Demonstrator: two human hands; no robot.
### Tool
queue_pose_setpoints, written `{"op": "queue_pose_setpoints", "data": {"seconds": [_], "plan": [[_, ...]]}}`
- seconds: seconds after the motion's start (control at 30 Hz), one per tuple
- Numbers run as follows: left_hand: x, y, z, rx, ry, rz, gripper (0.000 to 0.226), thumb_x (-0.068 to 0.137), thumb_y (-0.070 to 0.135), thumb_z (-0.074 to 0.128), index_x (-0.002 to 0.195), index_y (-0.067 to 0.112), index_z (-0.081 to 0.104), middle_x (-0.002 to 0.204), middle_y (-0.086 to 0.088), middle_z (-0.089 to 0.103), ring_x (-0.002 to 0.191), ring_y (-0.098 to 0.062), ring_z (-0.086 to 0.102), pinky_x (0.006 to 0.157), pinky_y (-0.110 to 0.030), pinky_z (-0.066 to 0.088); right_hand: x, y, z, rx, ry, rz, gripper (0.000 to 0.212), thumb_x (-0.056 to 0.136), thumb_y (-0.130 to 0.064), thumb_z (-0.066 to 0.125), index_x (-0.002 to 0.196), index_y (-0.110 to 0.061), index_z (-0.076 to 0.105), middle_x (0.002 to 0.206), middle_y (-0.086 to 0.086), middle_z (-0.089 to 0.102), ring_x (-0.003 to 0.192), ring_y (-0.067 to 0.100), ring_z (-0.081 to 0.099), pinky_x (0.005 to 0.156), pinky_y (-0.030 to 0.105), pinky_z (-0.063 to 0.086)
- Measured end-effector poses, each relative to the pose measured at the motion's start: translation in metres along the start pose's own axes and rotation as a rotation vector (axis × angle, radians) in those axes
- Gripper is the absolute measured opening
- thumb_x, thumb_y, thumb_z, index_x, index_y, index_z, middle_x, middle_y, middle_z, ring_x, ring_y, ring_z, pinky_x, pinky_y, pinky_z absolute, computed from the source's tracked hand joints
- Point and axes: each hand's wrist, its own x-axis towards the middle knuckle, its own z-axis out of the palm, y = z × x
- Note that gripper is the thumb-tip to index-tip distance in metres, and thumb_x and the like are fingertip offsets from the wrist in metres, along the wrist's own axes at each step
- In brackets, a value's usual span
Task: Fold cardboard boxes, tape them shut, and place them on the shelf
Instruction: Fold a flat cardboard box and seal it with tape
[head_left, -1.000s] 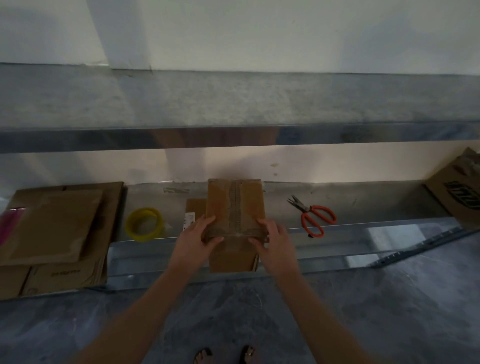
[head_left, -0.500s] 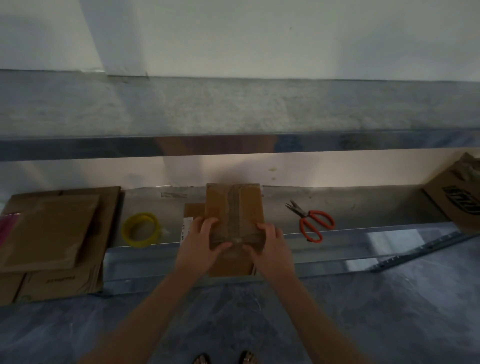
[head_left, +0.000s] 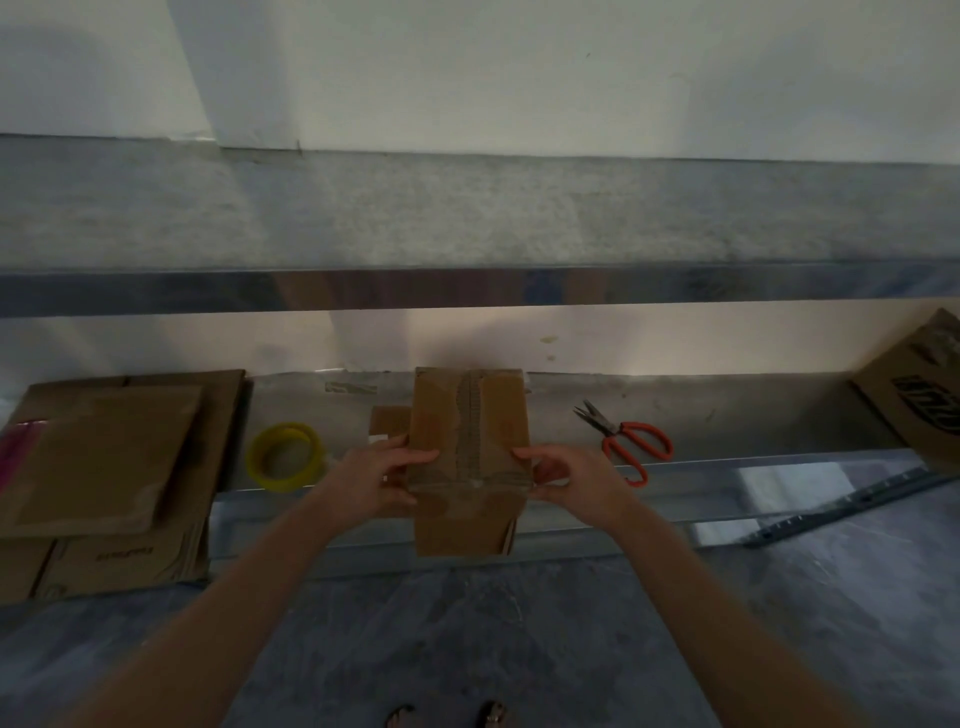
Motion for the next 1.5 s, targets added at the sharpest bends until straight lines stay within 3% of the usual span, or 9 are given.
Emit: {"op": "queue_pose_setpoints", "data": {"seconds": [0.17, 0.4, 0.6, 0.73, 0.83, 1.03, 1.27, 1.43, 1.5], "plan": [[0.002, 0.001, 0.002, -0.001, -0.041, -0.062, 0.068, 0.071, 0.005, 0.081, 0.129, 0.029, 0.055, 0.129, 0.014, 0.037, 0.121, 0.007, 0.033, 0.086, 0.008, 0.028, -0.004, -0.004, 0.006, 0.005, 0.047, 0.027, 0.056, 0.075, -0.019, 0.085, 0.126, -0.027, 0.064, 0.100, -0.009, 0.068, 0.088, 0.000, 0.066, 0.086, 0.017, 0.054], [-0.007, -0.003, 0.022, -0.027, 0.119, -0.032, 0.064, 0.079, 0.014, 0.076, 0.119, 0.058, 0.052, 0.138, 0.023, 0.034, 0.125, 0.005, 0.040, 0.101, 0.000, 0.026, -0.014, -0.014, 0.021, 0.000, 0.136, 0.071, 0.049, 0.086, -0.021, 0.075, 0.130, -0.031, 0.058, 0.106, -0.016, 0.059, 0.088, -0.004, 0.061, 0.088, 0.018, 0.052], [-0.009, 0.000, 0.034, -0.003, 0.200, -0.106, 0.062, 0.081, 0.022, 0.075, 0.117, 0.061, 0.043, 0.140, 0.005, 0.049, 0.127, -0.012, 0.048, 0.109, -0.033, 0.040, -0.016, -0.014, 0.029, 0.055, 0.133, 0.100, 0.048, 0.087, -0.034, 0.072, 0.131, -0.035, 0.053, 0.116, -0.013, 0.054, 0.097, -0.002, 0.057, 0.083, 0.011, 0.049], [-0.013, -0.004, 0.037, -0.189, 0.225, -0.230, 0.075, 0.078, 0.025, 0.078, 0.136, 0.046, 0.035, 0.135, 0.007, 0.047, 0.117, -0.010, 0.051, 0.101, -0.030, 0.046, -0.024, -0.010, 0.040, 0.280, 0.141, 0.169, 0.042, 0.090, -0.036, 0.068, 0.123, -0.050, 0.046, 0.118, -0.007, 0.055, 0.102, 0.012, 0.063, 0.082, 0.030, 0.059], [-0.014, -0.005, 0.042, -0.357, 0.165, -0.239, 0.083, 0.075, 0.024, 0.080, 0.130, 0.060, 0.028, 0.135, 0.014, 0.044, 0.125, -0.014, 0.050, 0.102, -0.039, 0.047, -0.029, -0.016, 0.051, 0.531, 0.212, 0.314, 0.058, 0.090, -0.028, 0.069, 0.136, -0.038, 0.035, 0.117, -0.002, 0.057, 0.100, 0.013, 0.064, 0.076, 0.030, 0.060], [-0.005, -0.010, 0.051, -0.349, 0.141, -0.246, 0.100, 0.056, 0.073, 0.075, 0.131, 0.073, 0.009, 0.148, 0.011, 0.032, 0.134, -0.010, 0.039, 0.106, -0.042, 0.043, -0.028, -0.031, 0.064, 1.062, 0.263, 0.683, 0.032, 0.091, -0.050, 0.060, 0.118, -0.034, 0.053, 0.126, -0.002, 0.051, 0.118, 0.024, 0.048, 0.082, 0.046, 0.056], [-0.011, -0.002, 0.065, -0.457, 0.200, -0.234, 0.094, 0.070, 0.041, 0.079, 0.128, 0.075, 0.013, 0.144, 0.016, 0.038, 0.131, -0.009, 0.045, 0.104, -0.045, 0.045, -0.023, -0.049, 0.080, 1.870, 0.278, 0.835, 0.047, 0.096, -0.053, 0.051, 0.107, -0.010, 0.064, 0.109, 0.026, 0.060, 0.101, 0.043, 0.061, 0.081, 0.059, 0.056], [-0.025, 0.006, 0.080, -0.622, 0.279, -0.235, 0.096, 0.083, 0.005, 0.071, 0.137, 0.059, 0.012, 0.143, 0.010, 0.035, 0.125, -0.009, 0.048, 0.093, -0.028, 0.052, -0.021, -0.043, 0.081, 1.821, 0.140, 0.745, 0.082, 0.078, -0.061, 0.068, 0.131, 0.001, 0.055, 0.113, 0.027, 0.063, 0.102, 0.043, 0.062, 0.088, 0.062, 0.052], [-0.030, 0.012, 0.086, -0.678, 0.272, -0.252, 0.099, 0.079, 0.018, 0.076, 0.138, 0.058, 0.007, 0.138, 0.017, 0.035, 0.121, -0.002, 0.048, 0.089, -0.023, 0.052, -0.025, -0.049, 0.072, 1.755, 0.073, 0.720, 0.083, 0.069, -0.065, 0.072, 0.127, -0.007, 0.060, 0.123, 0.025, 0.060, 0.112, 0.048, 0.057, 0.087, 0.071, 0.047]]}}
